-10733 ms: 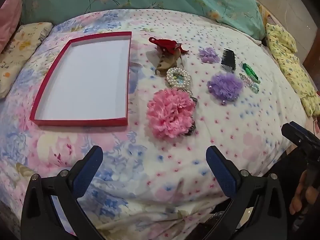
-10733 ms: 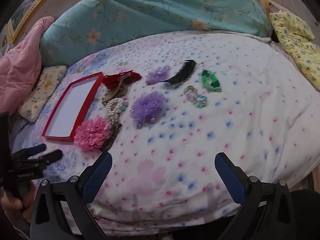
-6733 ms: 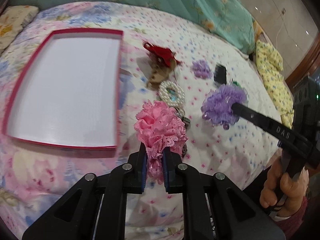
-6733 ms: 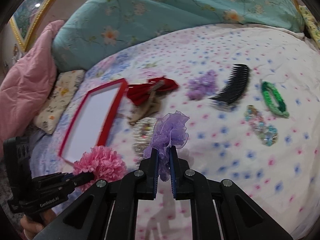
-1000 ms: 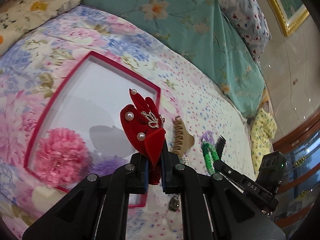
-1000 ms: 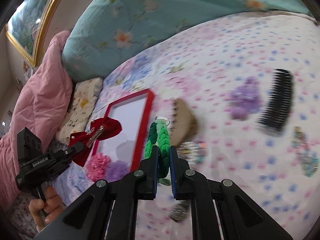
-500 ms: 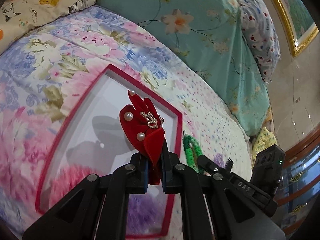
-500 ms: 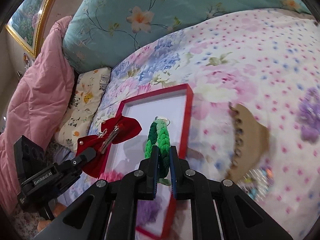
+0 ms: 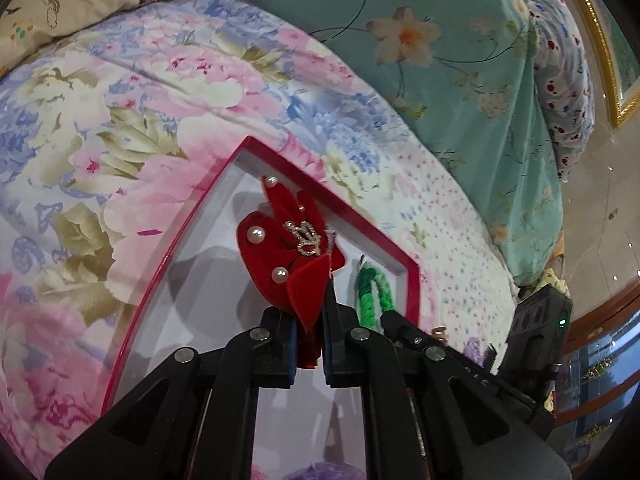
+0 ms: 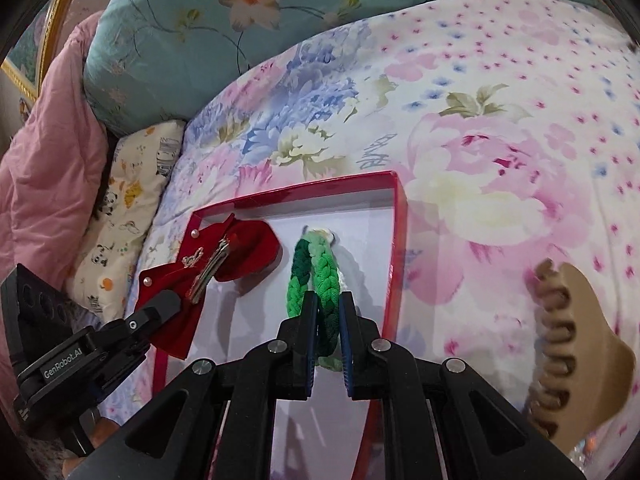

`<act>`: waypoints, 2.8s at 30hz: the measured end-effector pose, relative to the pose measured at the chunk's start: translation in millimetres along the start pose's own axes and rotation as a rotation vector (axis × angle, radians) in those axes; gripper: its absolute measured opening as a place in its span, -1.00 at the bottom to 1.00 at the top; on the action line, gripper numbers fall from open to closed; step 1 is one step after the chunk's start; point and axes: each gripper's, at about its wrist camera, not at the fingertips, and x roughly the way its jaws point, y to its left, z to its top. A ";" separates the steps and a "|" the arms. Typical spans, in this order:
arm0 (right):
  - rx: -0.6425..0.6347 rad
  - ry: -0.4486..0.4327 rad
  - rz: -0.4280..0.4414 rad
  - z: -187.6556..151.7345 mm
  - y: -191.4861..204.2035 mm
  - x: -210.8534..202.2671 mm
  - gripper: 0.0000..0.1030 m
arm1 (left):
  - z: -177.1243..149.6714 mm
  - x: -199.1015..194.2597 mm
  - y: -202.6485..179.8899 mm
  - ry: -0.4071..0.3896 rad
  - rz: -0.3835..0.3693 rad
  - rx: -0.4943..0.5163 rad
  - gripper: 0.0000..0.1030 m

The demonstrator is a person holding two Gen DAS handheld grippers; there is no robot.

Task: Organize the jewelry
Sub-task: 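Carry the bow clip and hair tie into the tray and release both, then grasp the tan claw clip with the left tool while the right tool grasps the purple plush keychain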

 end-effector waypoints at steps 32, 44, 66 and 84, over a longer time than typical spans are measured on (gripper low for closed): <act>-0.017 -0.022 0.036 6.2 -0.2 -37.7 -0.24 | -16.5 -13.9 -10.3 0.026 0.185 0.048 0.46; 0.034 -0.064 0.013 -33.3 -46.0 -107.9 -0.24 | -44.0 -39.6 -38.7 0.029 0.163 0.083 0.46; 0.196 -0.144 -0.107 -100.9 -154.2 -208.8 -0.18 | -116.2 -36.5 -128.7 0.137 0.089 0.219 0.46; 0.265 -0.205 -0.179 -87.9 -199.4 -229.9 -0.07 | -132.8 6.0 -170.8 0.220 0.088 0.313 0.53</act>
